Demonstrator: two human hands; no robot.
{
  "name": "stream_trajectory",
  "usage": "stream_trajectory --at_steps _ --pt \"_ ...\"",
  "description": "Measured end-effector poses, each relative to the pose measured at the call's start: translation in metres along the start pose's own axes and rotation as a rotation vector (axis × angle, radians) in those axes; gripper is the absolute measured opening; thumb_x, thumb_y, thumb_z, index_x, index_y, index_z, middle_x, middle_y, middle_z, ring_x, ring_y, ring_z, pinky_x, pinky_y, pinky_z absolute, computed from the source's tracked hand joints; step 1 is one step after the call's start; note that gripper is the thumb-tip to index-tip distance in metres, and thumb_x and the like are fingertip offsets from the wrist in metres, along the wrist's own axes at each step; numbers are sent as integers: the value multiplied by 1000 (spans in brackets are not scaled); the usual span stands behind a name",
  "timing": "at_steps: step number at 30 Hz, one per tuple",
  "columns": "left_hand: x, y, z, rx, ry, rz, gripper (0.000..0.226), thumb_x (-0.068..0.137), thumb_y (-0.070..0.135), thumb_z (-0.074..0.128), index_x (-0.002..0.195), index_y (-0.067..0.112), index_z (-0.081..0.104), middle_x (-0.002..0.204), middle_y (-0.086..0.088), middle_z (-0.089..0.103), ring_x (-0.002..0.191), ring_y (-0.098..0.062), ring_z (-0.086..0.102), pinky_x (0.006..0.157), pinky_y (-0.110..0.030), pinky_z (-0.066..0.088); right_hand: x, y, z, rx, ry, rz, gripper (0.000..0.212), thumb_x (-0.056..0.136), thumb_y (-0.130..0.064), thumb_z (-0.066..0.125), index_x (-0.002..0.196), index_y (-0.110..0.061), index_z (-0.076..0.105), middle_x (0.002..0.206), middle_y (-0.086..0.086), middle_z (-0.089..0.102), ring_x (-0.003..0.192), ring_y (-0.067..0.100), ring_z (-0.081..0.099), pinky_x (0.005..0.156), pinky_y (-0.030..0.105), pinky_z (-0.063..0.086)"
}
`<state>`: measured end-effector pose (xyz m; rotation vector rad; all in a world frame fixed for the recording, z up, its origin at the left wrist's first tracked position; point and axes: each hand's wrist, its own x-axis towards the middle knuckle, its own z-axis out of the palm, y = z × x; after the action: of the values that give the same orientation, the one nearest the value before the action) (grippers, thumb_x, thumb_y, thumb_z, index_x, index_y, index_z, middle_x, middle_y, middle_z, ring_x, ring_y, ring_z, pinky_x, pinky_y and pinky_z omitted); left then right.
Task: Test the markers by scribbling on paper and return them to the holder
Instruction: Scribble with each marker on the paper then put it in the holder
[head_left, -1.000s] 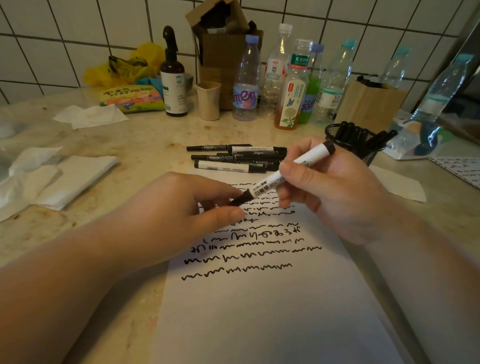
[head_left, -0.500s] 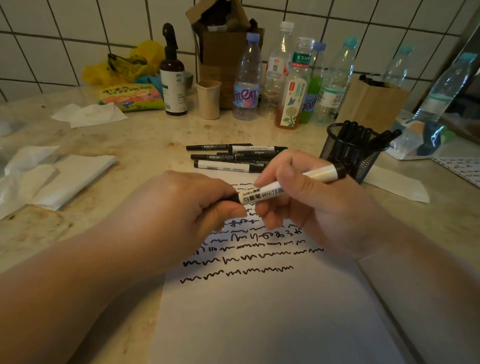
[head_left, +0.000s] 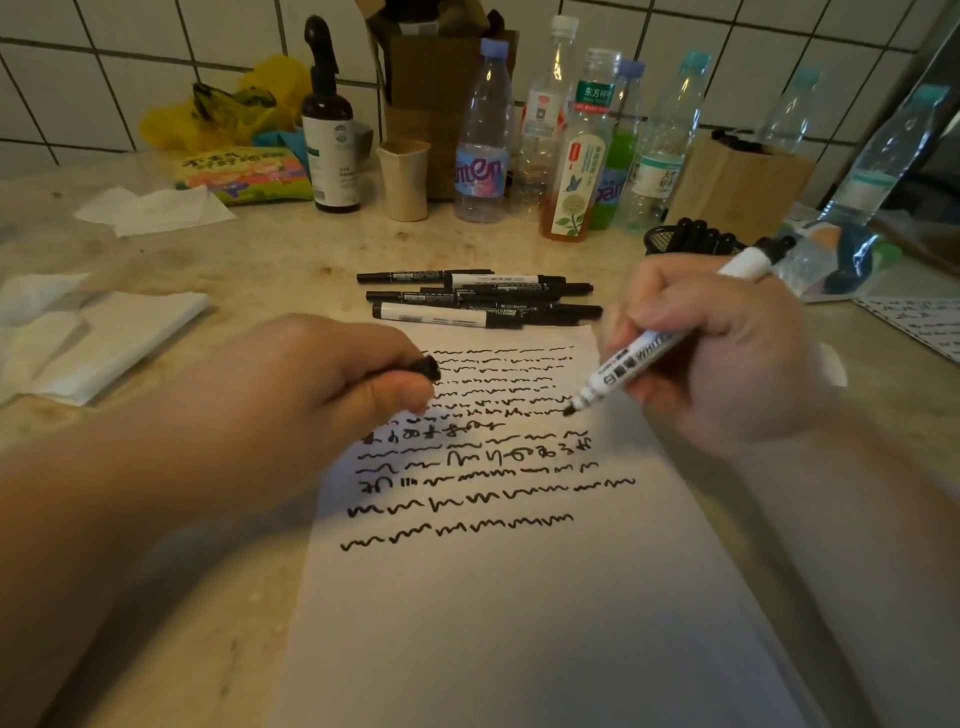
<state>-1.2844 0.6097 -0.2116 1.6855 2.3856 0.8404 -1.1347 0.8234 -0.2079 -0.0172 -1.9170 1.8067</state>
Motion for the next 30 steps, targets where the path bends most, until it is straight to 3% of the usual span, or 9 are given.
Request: stream_trajectory --at_steps 3,5,9,13,15,21,30 --pt "4 4 2 43 2 -19 29 66 72 33 75 55 55 79 31 62 64 -1 61 60 -27 51 1 0 3 -170 -51 135 25 75 -9 53 50 -9 56 46 -1 53 41 12 42 37 18 35" --pt "4 4 4 64 4 -29 30 65 72 33 78 56 55 74 28 64 71 5 60 59 -19 48 0 -1 6 -345 -115 195 25 75 -12 53 50 -9 57 47 1 52 43 13 42 39 18 35" --pt "4 0 8 111 8 -62 31 76 62 44 98 51 62 78 32 60 77 12 55 58 -8 37 -1 -3 9 -467 -168 233 26 72 -12 54 46 -11 58 48 3 48 45 13 42 40 18 36" --pt "7 -5 13 145 -20 -78 31 79 55 56 106 44 66 87 30 59 81 7 55 67 -10 41 -1 0 11 -499 -214 264 24 72 -12 55 50 -5 58 51 5 51 46 11 45 40 19 37" --pt "8 -7 15 164 -65 -60 36 75 61 54 105 46 66 89 26 62 81 5 57 70 -15 46 -1 1 11 -503 -220 277 23 72 -13 56 50 -6 58 54 8 52 47 13 46 40 21 38" --pt "9 -11 16 209 -111 2 41 75 66 48 108 49 65 83 26 60 79 9 54 66 -10 41 -1 3 12 -512 -264 277 30 76 -14 55 46 -18 57 53 0 53 47 10 48 42 22 39" --pt "10 -14 17 224 -110 11 39 76 65 47 108 51 65 84 25 61 80 6 55 71 -15 46 1 3 11 -544 -242 290 33 76 -11 57 44 -18 56 52 2 52 50 16 49 43 25 39"
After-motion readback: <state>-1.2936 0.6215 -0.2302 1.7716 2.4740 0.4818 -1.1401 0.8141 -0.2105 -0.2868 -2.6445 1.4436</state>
